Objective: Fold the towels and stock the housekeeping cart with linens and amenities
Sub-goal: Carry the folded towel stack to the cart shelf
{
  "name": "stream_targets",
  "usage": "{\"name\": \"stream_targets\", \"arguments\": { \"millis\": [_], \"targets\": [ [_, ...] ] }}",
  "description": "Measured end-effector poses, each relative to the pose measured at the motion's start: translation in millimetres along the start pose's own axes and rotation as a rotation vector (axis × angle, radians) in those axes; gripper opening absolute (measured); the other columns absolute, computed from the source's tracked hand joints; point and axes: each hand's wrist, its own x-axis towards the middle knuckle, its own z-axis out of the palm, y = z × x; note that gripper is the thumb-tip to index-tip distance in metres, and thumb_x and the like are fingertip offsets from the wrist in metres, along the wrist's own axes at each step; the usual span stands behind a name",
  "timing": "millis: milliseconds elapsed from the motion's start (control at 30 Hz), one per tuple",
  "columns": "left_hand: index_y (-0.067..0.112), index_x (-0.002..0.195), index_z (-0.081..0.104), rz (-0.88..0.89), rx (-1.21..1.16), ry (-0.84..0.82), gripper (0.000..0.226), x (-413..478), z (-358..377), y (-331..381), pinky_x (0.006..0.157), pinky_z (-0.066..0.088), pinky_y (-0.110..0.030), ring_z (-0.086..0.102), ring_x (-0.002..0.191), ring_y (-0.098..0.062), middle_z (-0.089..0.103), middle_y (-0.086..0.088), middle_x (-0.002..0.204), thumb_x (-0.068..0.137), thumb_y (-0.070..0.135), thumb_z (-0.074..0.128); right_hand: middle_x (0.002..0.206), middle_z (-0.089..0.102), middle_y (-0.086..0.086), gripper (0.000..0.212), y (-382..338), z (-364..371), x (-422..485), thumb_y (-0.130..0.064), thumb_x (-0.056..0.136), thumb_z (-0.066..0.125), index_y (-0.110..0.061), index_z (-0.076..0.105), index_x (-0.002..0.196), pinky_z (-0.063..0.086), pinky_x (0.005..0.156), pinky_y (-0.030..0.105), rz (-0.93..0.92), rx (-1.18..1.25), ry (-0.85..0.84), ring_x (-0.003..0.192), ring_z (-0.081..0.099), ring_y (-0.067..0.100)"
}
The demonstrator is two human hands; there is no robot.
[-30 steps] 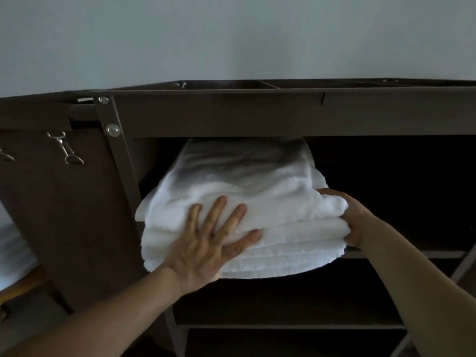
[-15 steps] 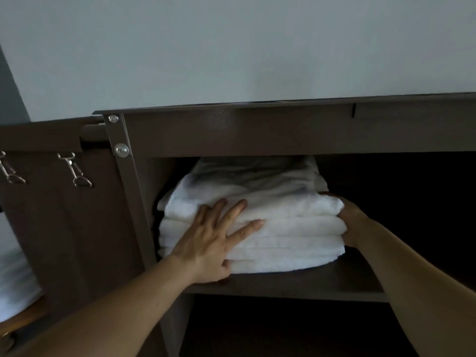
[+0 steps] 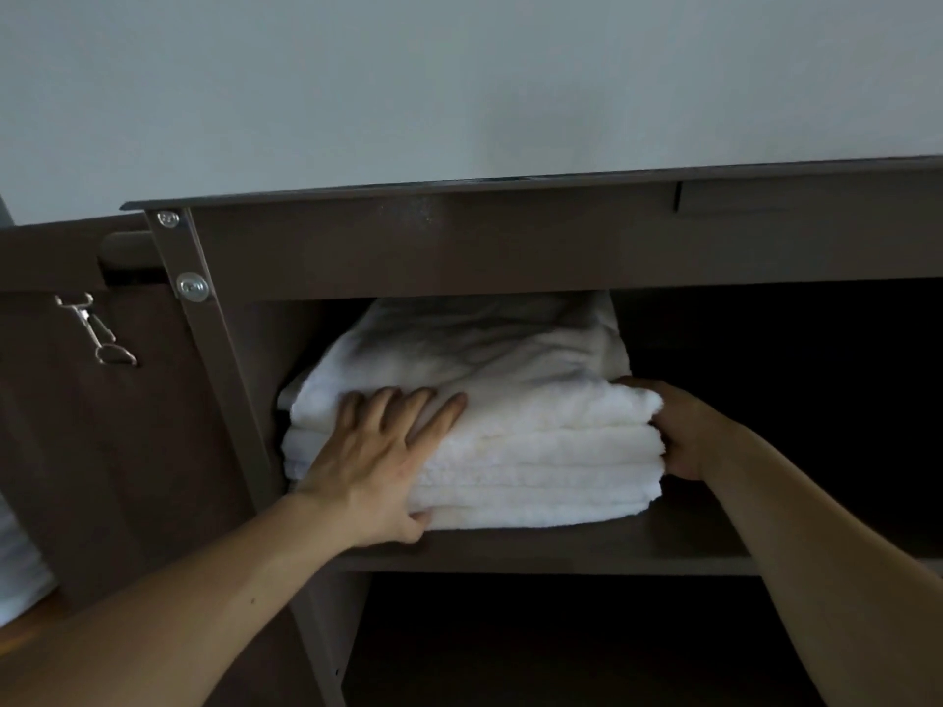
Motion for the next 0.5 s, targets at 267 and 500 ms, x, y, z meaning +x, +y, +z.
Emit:
{"name": "stream_targets", "arguments": {
  "millis": [267, 500],
  "targets": [
    [0.038, 0.148, -0.025, 0.009, -0.036, -0.040, 0.125, -6, -6, 2, 0.106, 0.034, -0.046, 0.034, 0.129, -0.028, 0.015, 0.001, 0.155, 0.065, 0.067, 0.063, 0.080, 0.075, 0.011, 0.033, -7, 14, -24, -0.042, 0.089, 0.067, -0.011, 0.076, 0.090, 0.057, 0.056, 0.034, 0.068, 0.063, 0.080, 0.071, 0.073, 0.029],
    [0.037, 0.151, -0.016, -0.027, -0.183, -0.209, 0.109, -24, -60, -2, 0.113, 0.023, -0.050, 0.017, 0.142, -0.033, 0.005, -0.004, 0.157, 0.077, 0.060, 0.060, 0.128, 0.063, 0.003, 0.061, -31, 31, -108, -0.052, 0.085, 0.069, -0.032, 0.052, 0.140, 0.049, 0.097, 0.049, 0.036, 0.104, 0.258, 0.107, 0.061, 0.025]
  ]
}}
